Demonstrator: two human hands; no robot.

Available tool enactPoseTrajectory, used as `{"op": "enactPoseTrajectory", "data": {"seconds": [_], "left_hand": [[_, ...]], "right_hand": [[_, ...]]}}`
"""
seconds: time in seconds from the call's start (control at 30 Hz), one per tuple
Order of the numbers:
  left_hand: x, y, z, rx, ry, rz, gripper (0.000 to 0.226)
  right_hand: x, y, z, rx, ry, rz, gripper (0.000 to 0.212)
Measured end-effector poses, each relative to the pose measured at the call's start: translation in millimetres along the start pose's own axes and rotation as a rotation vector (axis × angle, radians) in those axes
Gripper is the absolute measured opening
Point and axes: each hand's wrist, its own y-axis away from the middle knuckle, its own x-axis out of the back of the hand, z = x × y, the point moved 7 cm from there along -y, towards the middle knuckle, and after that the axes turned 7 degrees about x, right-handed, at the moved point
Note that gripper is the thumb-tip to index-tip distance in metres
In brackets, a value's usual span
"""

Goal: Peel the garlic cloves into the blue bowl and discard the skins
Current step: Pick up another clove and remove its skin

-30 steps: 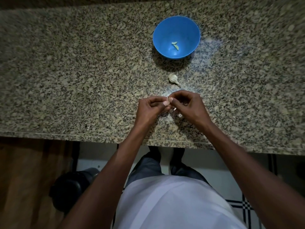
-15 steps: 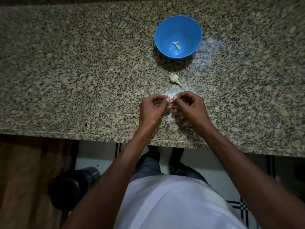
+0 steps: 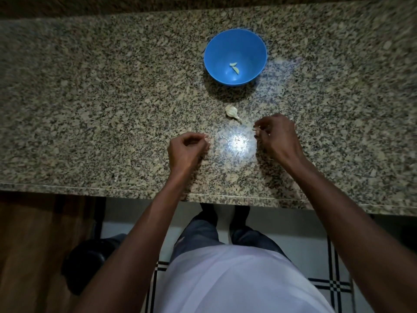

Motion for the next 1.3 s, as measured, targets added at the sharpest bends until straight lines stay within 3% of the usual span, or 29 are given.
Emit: {"op": "enactPoseTrajectory", "data": {"seconds": [0.1, 0.3, 0.37, 0.5, 0.67, 0.83, 0.93, 1.03, 1.13, 1.2, 1.3], "left_hand": [[4.8, -1.1, -0.8, -0.018, -0.013, 0.021, 0.014], [22.9, 4.3, -4.7, -0.124, -0.131, 0.064, 0.014], [31.6, 5.6, -6.8, -0.154, -0.16, 0.078, 0.014], [40.9, 7.3, -13.2, -0.15, -0.165, 0.082, 0.015], [50.6, 3.6, -15.3, -0.165, -0.134, 0.05, 0.016], [64.3, -5.8, -19.7, -0.151, -0.125, 0.039, 0.017], [67.8, -8.7, -17.7, -0.18, -0.124, 0.008, 0.015], [66.7, -11.6, -16.1, -0.199, -0.137, -0.02, 0.014], [66.4, -12.8, -17.6, -0.223, -0.115, -0.041, 0.014], [66.2, -11.7, -20.9, -0.246, -0.113, -0.053, 0.014], [68.2, -12.2, -27.8, -0.255, -0.118, -0.059, 0.015]], "right_hand": [[-0.8, 9.8, -23.1, 0.097, 0.072, 0.049, 0.024], [-64.6, 11.8, -61.3, 0.195, 0.086, -0.143, 0.011], [-79.3, 12.0, -68.9, 0.208, 0.112, -0.099, 0.021], [-98.6, 17.0, -76.9, 0.239, 0.11, -0.083, 0.009], [-94.1, 17.9, -84.6, 0.262, 0.042, -0.122, 0.017], [-76.2, 0.7, -80.6, 0.198, 0.022, -0.018, 0.017], [-95.0, -4.8, -91.4, 0.257, 0.096, -0.171, 0.018], [-108.9, 15.8, -102.3, 0.38, 0.171, -0.34, 0.036], [-101.5, 46.4, -102.0, 0.443, 0.225, -0.389, 0.038], [-86.9, 55.0, -97.5, 0.397, 0.169, -0.329, 0.041], [-59.0, 57.5, -74.1, 0.12, 0.003, -0.1, 0.038]]}}
